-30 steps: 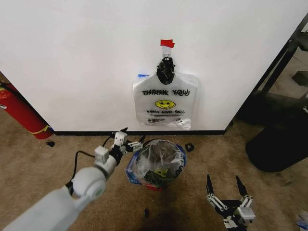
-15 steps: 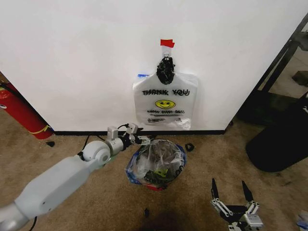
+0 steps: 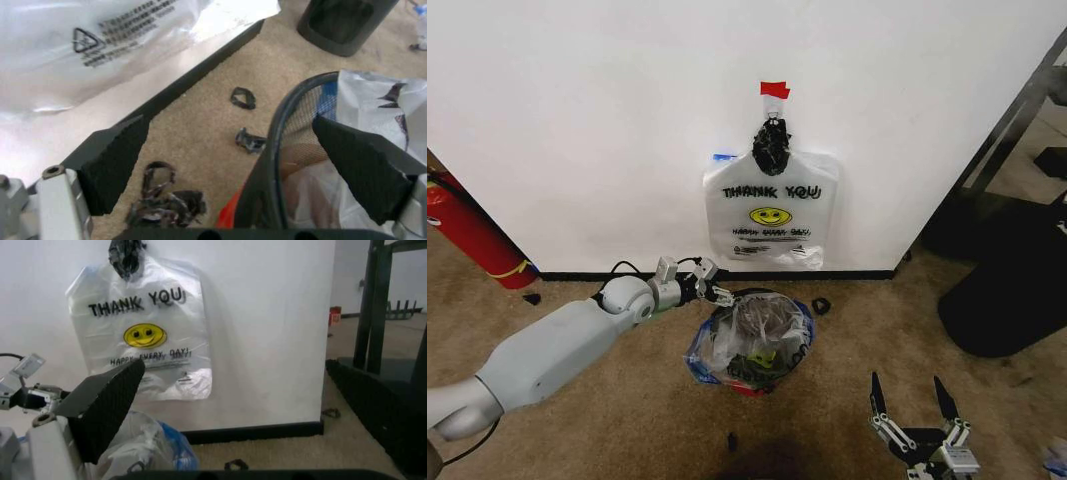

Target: Pick up the garbage bag from the wall and place it over the trash bin.

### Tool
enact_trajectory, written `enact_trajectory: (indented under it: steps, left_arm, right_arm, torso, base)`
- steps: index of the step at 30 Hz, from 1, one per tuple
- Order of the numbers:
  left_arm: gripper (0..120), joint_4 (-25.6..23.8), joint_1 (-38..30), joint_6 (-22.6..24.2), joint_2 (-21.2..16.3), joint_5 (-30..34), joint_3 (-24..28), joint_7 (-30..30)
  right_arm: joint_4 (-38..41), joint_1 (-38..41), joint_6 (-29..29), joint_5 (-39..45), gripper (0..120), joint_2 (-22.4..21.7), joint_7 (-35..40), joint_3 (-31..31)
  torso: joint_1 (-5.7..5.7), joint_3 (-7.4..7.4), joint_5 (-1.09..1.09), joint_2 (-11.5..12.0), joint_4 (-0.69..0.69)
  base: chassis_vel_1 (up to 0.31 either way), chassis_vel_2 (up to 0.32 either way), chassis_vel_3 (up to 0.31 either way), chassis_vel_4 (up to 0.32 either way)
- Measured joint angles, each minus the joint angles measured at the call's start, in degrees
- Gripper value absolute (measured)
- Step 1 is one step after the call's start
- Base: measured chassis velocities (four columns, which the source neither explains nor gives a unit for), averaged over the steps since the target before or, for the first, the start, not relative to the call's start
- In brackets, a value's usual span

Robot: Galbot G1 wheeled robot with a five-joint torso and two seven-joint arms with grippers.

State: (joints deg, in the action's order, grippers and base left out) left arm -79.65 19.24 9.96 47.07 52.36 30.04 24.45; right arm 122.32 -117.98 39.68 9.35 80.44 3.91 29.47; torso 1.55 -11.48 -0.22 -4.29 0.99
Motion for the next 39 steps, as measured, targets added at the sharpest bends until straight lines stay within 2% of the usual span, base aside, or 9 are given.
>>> enact_trajectory:
  steps: [12, 15, 20, 22, 25, 32, 36, 37, 39]
  left_arm:
    - [49, -0.3, -0.2, 0.4, -0.7, 0.1, 2.3, 2.0]
    - [45, -0.3, -0.2, 0.4, -0.8, 0.1, 2.3, 2.0]
    - [20, -0.7, 0.0, 0.4, -1.2, 0.5, 2.2, 2.0]
    - [16, -0.7, 0.1, 0.4, -1.2, 0.5, 2.2, 2.1]
    - [4, -0.8, 0.4, -0.1, -1.4, 0.5, 2.2, 2.4]
    - [3, -2.9, 1.8, 0.6, -2.0, 1.9, 1.9, 0.5]
    - [3, -6.8, 5.2, 2.7, -2.8, 4.5, -0.2, -5.7]
    - [3, -6.8, 5.2, 2.7, -2.8, 4.5, -0.2, -5.7]
    - [3, -9.2, 7.4, 4.0, -2.9, 8.1, -2.1, -10.5]
  right_arm:
    - [0.2, 0.2, -0.5, 0.1, 100, 0.3, 0.5, 0.1]
    - [0.2, 0.2, -0.5, 0.1, 100, 0.3, 0.6, 0.1]
    - [-0.1, 0.2, -0.5, 0.0, 100, 0.4, 0.9, 0.0]
    - [-0.1, 0.2, -0.5, -0.1, 100, 0.4, 0.9, 0.0]
    - [-0.1, 0.1, -0.4, -0.1, 100, 0.5, 1.0, 0.0]
    - [-0.2, 0.3, -0.6, -0.2, 100, 0.6, 1.6, 0.0]
    - [0.0, 0.7, -1.4, -0.1, 100, 0.7, 1.6, -0.1]
    - [0.0, 0.7, -1.4, -0.1, 100, 0.7, 1.6, -0.1]
    - [0.3, 0.8, -1.9, 0.0, 100, 0.6, 1.6, -0.2]
  torso:
    - [0.0, 0.0, 0.0, 0.0, 0.01]
    - [0.0, 0.0, 0.0, 0.0, 0.01]
    - [0.0, 0.0, 0.01, 0.0, 0.0]
    - [0.0, 0.0, 0.01, 0.0, 0.0]
    - [0.0, 0.0, 0.0, 0.0, 0.0]
    - [0.0, 0.01, 0.01, 0.0, 0.0]
    - [0.0, 0.01, 0.01, 0.0, 0.0]
    - [0.0, 0.01, 0.01, 0.0, 0.0]
    - [0.0, 0.01, 0.0, 0.0, 0.0]
  base:
    - [0.0, 0.0, 0.0, 0.0]
    - [0.0, 0.0, 0.0, 0.0]
    - [0.0, 0.0, 0.0, 0.0]
    - [0.0, 0.0, 0.0, 0.0]
    - [0.0, 0.0, 0.0, 0.0]
    - [0.0, 0.0, 0.0, 0.0]
    - [0.0, 0.0, 0.0, 0.0]
    - [0.0, 0.0, 0.0, 0.0]
    - [0.0, 0.0, 0.0, 0.0]
